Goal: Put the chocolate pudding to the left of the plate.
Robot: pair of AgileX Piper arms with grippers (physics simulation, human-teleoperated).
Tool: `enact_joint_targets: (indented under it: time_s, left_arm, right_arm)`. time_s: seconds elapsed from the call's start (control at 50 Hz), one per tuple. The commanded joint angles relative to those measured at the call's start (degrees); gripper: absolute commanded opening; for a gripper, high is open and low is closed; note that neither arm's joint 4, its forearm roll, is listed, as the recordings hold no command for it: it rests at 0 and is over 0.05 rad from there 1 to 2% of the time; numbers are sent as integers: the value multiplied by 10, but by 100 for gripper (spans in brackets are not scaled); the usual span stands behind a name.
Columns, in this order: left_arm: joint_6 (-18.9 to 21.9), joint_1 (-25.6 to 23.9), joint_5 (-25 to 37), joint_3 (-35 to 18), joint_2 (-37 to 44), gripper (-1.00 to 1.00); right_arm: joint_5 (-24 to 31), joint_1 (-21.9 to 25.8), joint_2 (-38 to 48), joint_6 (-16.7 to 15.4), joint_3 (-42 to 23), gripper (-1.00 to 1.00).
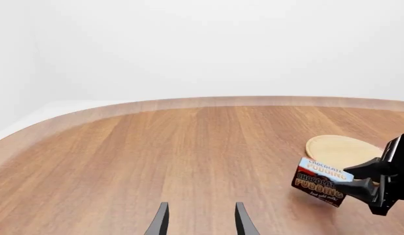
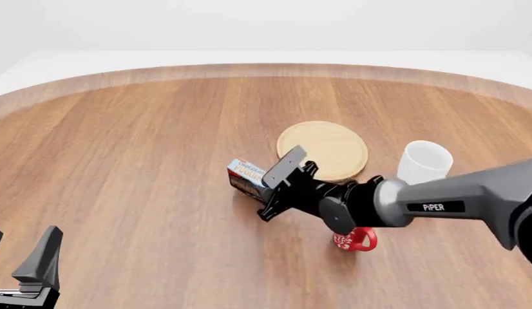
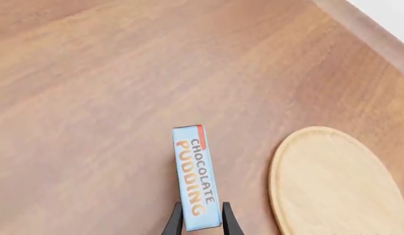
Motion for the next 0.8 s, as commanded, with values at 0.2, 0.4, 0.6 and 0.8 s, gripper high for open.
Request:
enact_joint_targets:
  time_s: [0.2, 0.4, 0.6, 0.8]
  left_arm:
    - [0, 0, 0, 0, 0, 100]
    - [0, 0, 0, 0, 0, 100]
    - [0, 0, 0, 0, 0, 100]
    - [0, 0, 0, 0, 0, 100]
  right_arm:
    - [20, 7, -83, 9, 26, -100]
    - [60, 12, -100, 10, 0, -100]
    - [108, -4, -79, 1, -81, -100]
    - [136, -9, -46, -11, -140, -100]
